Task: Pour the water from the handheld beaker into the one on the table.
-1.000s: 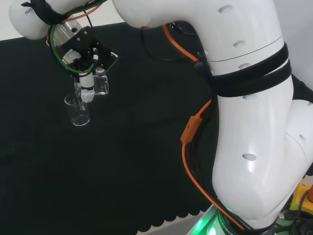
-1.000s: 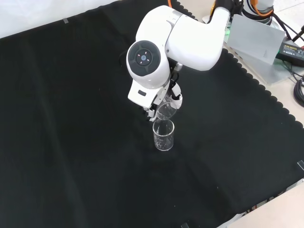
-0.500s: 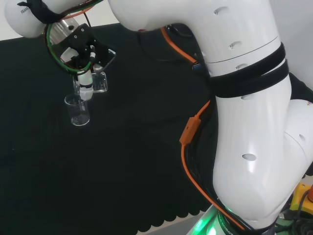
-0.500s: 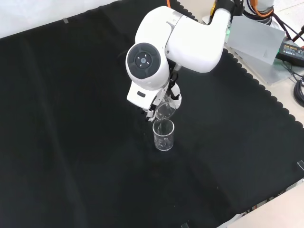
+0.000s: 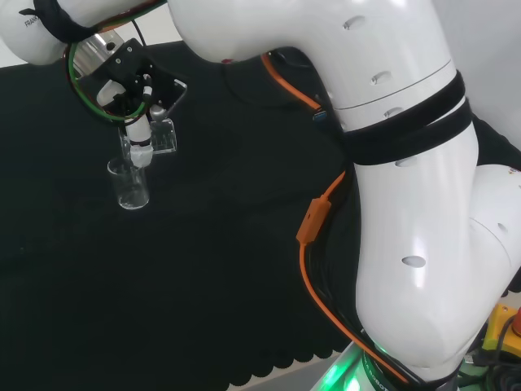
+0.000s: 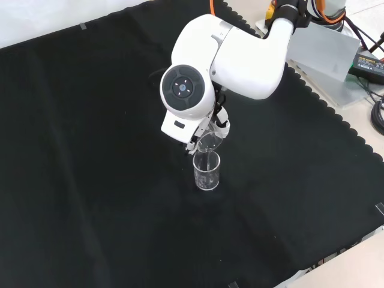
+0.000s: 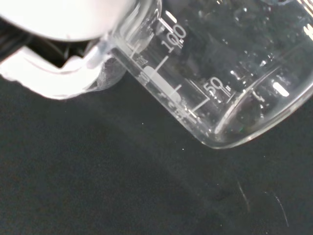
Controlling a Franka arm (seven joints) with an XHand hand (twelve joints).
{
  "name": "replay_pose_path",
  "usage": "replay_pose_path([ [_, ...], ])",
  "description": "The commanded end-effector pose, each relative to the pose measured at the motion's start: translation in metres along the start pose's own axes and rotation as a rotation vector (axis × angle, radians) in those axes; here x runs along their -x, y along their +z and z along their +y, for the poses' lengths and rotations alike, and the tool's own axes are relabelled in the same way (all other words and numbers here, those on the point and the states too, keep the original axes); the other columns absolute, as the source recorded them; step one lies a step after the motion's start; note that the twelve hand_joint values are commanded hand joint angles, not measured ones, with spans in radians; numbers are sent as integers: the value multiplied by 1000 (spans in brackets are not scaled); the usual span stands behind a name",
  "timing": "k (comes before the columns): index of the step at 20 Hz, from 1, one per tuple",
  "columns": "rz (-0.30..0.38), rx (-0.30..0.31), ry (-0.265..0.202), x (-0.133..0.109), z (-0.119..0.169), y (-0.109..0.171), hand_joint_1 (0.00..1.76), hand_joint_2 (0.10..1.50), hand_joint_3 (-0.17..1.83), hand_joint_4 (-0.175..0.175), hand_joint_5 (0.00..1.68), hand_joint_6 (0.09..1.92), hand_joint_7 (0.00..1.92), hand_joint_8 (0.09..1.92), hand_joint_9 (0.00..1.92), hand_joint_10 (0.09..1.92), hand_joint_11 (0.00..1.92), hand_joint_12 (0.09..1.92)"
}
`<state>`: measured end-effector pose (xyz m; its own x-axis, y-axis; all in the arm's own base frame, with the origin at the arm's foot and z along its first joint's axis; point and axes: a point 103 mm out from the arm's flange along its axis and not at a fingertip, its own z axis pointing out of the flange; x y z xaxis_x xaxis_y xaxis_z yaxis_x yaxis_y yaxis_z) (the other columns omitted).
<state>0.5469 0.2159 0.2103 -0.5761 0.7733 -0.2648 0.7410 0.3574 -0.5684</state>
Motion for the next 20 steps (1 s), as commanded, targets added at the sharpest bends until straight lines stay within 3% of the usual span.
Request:
replay_pose_path([
  [1,-8,-24,6,-5,2,-3,1190,563,686,106,1588,87,1908,87,1787,87,1453,720],
  [20,-27,-69,13,-8,-3,-5,1189,565,684,116,1588,87,1909,87,1788,87,1456,717],
])
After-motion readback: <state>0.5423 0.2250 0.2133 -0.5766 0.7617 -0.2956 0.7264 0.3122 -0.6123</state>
